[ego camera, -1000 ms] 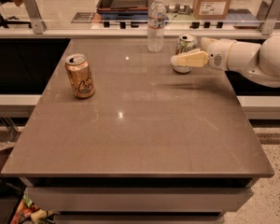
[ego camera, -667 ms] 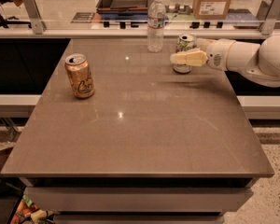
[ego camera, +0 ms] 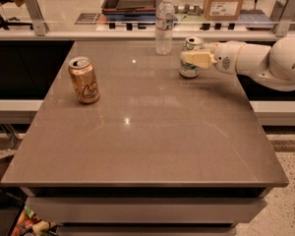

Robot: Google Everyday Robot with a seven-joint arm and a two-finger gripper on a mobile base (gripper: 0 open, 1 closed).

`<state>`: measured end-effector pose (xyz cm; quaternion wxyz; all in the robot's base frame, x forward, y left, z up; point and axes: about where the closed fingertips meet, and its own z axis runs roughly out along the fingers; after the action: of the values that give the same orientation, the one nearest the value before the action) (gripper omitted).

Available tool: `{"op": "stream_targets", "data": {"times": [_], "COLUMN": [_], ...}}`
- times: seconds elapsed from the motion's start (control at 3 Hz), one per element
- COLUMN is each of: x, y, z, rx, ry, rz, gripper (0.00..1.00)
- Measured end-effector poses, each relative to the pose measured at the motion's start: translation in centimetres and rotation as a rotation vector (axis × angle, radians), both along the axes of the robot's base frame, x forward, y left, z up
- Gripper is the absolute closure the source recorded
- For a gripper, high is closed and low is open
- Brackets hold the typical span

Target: Move 7up can near orange can

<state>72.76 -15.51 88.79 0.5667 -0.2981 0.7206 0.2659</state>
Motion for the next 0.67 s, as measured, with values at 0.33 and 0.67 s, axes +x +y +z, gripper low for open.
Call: {"op": "stream_targets", "data": {"times": [0.33, 0.67], "x": [0.03, 0.06], "y": [0.30, 0.59], "z": [-0.05, -0.10], "rx": [0.001, 0.001], "ry": [0.001, 0.002], "rz": [0.004, 0.009], "gripper": [0.86, 1.00]}}
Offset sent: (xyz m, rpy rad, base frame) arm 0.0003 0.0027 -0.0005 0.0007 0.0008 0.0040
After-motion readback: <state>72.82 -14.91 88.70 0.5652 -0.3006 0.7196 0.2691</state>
